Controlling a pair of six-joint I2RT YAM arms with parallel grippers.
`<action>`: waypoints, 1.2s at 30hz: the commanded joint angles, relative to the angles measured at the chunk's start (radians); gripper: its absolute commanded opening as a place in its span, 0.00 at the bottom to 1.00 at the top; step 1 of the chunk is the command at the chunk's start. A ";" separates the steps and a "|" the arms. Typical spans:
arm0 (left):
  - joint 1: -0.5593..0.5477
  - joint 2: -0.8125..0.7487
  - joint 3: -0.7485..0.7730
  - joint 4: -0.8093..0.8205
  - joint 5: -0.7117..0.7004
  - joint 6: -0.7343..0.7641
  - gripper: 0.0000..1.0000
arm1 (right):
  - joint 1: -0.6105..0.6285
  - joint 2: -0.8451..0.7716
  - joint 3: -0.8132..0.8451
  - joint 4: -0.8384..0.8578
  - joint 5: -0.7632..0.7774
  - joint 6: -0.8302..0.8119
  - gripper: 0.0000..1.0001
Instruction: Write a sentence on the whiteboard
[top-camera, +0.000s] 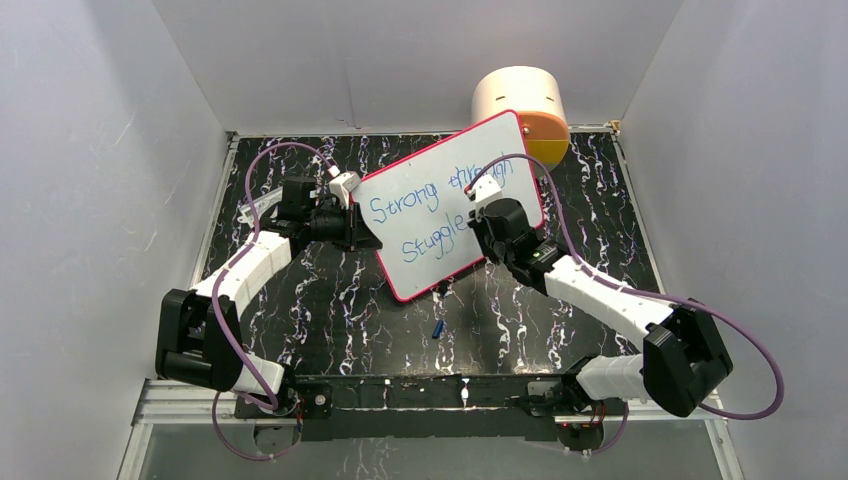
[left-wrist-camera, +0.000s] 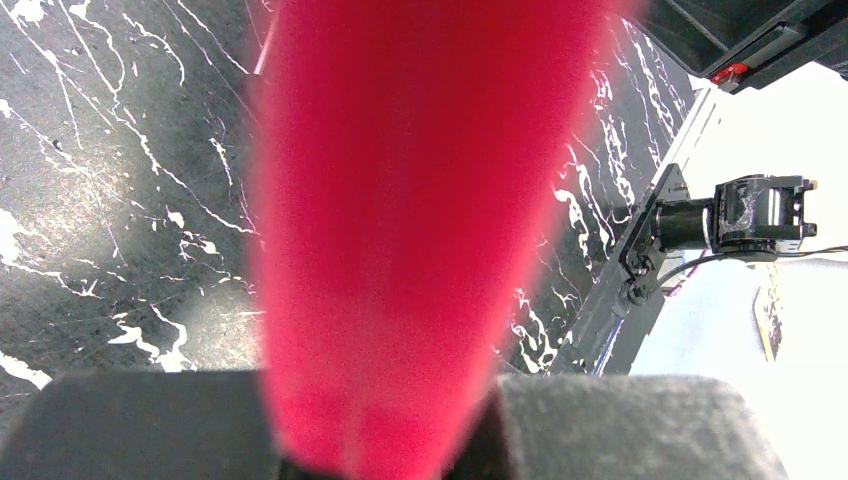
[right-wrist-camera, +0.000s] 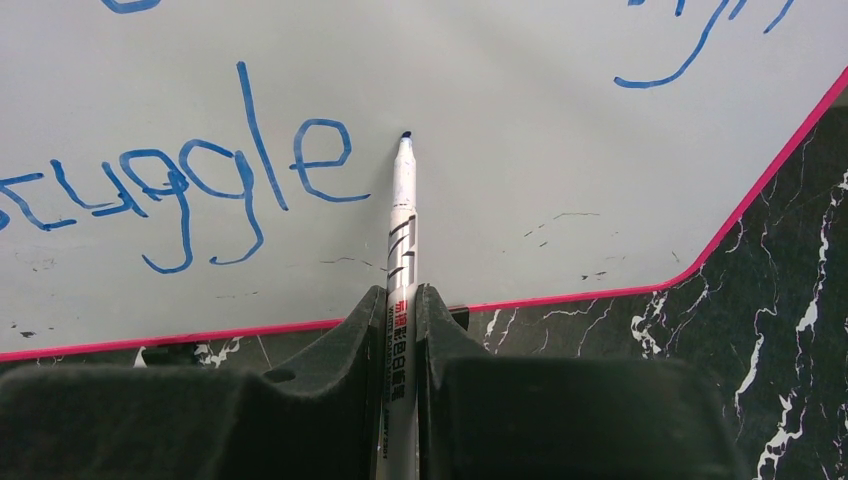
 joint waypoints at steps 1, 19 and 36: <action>0.007 0.005 0.004 -0.062 -0.095 0.036 0.00 | -0.005 0.010 0.050 0.073 0.001 -0.010 0.00; 0.007 0.005 0.006 -0.062 -0.097 0.035 0.00 | -0.004 0.012 0.040 0.032 -0.092 -0.015 0.00; 0.007 0.008 0.006 -0.061 -0.098 0.035 0.00 | -0.005 0.017 0.019 -0.049 -0.026 0.008 0.00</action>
